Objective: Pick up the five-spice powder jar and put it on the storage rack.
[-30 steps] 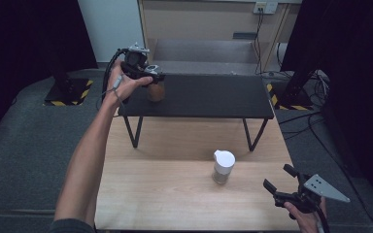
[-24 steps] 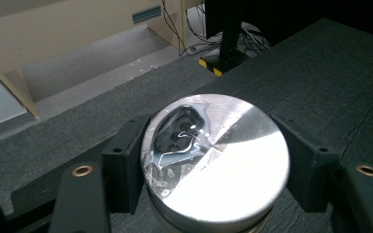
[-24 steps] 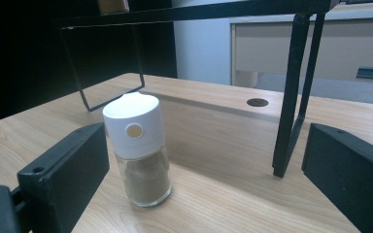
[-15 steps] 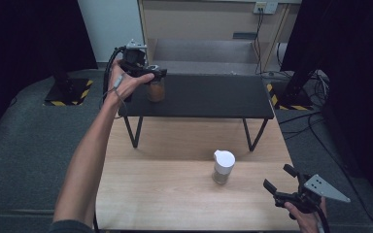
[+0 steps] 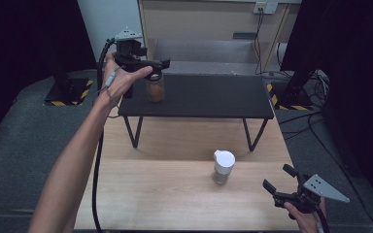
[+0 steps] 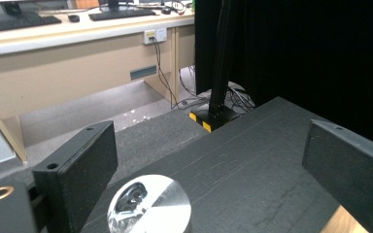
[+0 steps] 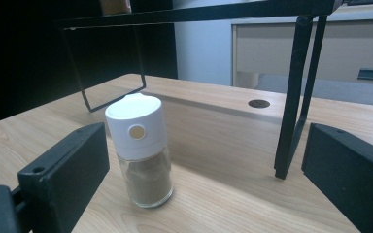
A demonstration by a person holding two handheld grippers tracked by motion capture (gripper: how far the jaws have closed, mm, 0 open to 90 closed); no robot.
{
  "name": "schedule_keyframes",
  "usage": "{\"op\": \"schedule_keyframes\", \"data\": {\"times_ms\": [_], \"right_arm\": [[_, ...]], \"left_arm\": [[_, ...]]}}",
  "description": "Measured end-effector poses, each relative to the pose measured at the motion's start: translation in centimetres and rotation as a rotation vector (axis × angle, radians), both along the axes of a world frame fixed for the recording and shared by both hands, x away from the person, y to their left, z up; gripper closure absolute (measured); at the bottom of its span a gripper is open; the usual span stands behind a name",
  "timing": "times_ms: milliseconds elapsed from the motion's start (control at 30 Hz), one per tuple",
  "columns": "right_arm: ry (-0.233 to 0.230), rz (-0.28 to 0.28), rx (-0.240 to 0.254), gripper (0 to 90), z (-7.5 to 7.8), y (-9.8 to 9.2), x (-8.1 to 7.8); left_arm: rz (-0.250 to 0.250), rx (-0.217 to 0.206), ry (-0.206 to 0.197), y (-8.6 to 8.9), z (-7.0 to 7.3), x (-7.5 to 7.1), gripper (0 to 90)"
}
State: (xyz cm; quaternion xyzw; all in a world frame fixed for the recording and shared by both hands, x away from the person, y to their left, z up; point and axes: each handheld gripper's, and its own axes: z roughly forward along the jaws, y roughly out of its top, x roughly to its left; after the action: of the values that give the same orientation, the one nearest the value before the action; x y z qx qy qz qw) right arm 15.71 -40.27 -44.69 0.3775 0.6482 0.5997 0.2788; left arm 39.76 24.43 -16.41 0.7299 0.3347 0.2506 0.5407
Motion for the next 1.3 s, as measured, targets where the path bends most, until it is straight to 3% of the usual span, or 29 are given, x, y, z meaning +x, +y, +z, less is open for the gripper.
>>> {"op": "schedule_keyframes", "data": {"times_ms": [133,767,967,1300], "right_arm": [[0.0,-0.001,-0.001,3.5,0.0,0.1,0.0],[0.0,0.001,-0.013,3.6,0.1,0.3,0.0],[-0.001,0.001,-0.015,3.6,0.1,0.3,0.0],[0.001,0.0,-0.017,3.6,0.1,0.4,0.0]], "left_arm": [[-0.016,0.023,-0.015,0.6,0.2,-1.5,4.5],[-0.149,-0.05,-0.095,5.1,-2.7,-9.1,4.6],[-0.206,-0.092,-0.112,6.2,-4.5,-10.1,4.8],[-0.264,-0.074,-0.124,6.6,-7.8,-10.9,5.2]]}}
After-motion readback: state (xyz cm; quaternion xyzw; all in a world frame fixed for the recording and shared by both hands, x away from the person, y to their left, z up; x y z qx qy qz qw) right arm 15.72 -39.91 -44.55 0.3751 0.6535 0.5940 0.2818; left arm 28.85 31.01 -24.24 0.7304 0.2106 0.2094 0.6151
